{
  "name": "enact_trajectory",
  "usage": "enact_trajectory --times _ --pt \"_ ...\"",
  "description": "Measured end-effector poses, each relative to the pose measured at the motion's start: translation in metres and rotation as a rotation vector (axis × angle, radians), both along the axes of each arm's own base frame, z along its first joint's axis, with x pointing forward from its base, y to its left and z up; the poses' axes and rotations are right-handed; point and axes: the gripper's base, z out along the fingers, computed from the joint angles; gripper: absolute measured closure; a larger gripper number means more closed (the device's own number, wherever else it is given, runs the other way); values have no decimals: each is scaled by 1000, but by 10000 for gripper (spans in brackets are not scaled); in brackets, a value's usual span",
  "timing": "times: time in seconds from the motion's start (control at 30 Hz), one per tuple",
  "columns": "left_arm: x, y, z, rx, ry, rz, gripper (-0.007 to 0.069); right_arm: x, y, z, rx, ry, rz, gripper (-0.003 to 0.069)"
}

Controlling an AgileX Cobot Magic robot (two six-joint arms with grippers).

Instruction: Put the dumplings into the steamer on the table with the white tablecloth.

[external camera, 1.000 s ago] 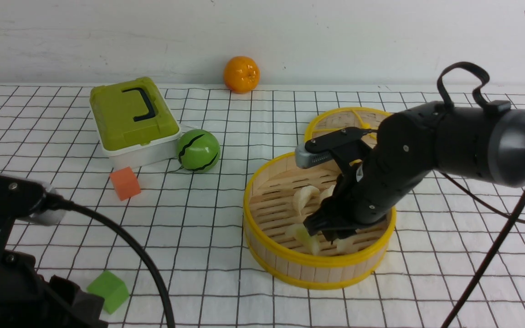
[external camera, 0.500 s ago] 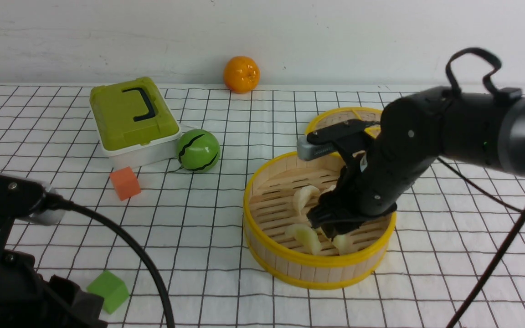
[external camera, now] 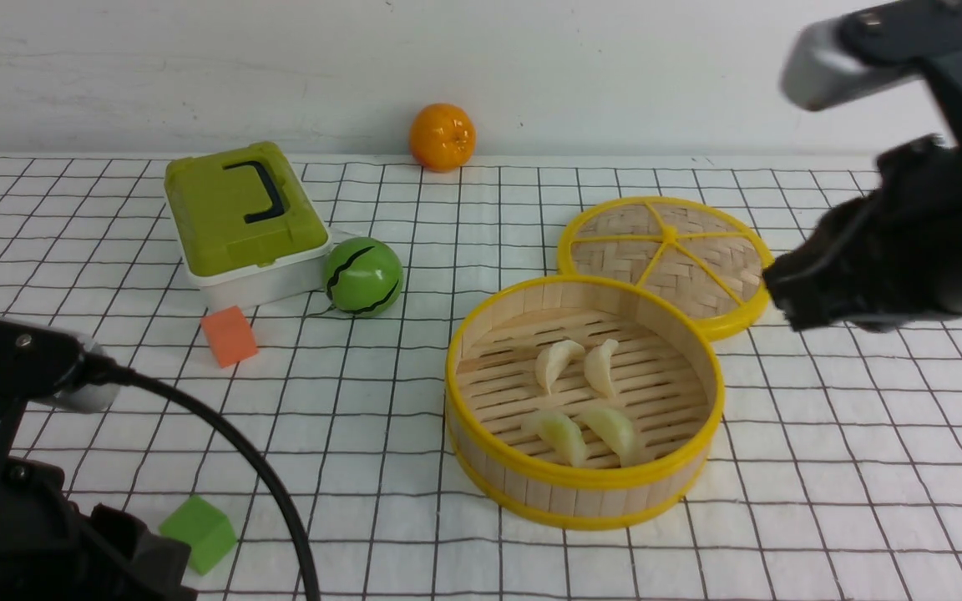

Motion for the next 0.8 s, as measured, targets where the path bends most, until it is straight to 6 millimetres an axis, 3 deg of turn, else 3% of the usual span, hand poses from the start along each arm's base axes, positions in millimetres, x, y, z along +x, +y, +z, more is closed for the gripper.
enact_trajectory --times 0.17,0.33,0.8 --pt "0 0 0 0 0 0 385 -34 -20 -6 76 -136 -15 652" --pt "0 0 0 0 0 0 385 -53 -30 -18 85 -152 -17 652" --pt "0 0 0 0 0 0 385 -58 -34 -28 28 -109 -14 646"
